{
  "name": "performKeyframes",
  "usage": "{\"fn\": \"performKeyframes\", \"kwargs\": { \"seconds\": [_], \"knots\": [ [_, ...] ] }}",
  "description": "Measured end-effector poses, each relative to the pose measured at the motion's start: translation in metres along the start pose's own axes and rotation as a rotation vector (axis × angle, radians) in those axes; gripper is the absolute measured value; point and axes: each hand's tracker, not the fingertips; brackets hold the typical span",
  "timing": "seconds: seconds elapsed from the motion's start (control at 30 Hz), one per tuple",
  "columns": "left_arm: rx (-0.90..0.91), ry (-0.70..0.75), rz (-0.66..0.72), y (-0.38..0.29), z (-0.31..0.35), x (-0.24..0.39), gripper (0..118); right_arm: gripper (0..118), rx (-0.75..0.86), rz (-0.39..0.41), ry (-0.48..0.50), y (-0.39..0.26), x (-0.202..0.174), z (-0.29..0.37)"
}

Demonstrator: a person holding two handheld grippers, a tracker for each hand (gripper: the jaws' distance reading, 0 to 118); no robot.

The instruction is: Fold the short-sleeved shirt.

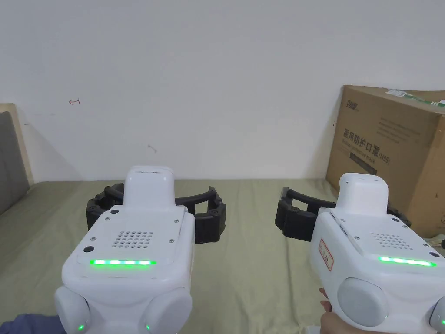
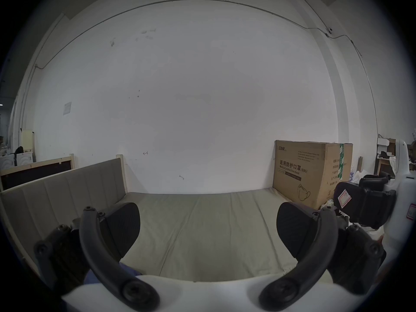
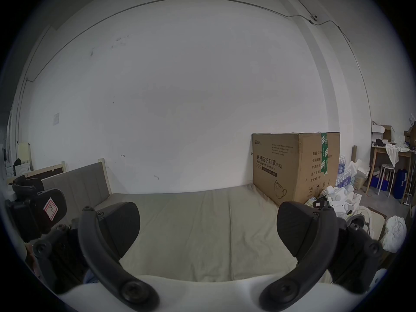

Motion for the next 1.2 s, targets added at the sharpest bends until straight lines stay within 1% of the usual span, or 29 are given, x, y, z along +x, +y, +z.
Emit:
{"fn": "performKeyframes", "kwargs": {
  "seconds": [0.43,1.2],
  "knots": [
    [-0.011,0.011,0.029,-0.0008,-0.0016,-0.005,118,118,-0.017,0.008,0.007,-0.0034,-0.0029,-0.0023],
    [-0.016,0.021,0.036,-0.0014,-0.002,-0.0083,118,118,-0.022,0.007,0.014,-0.0035,-0.0069,-0.0015]
  ]
}}
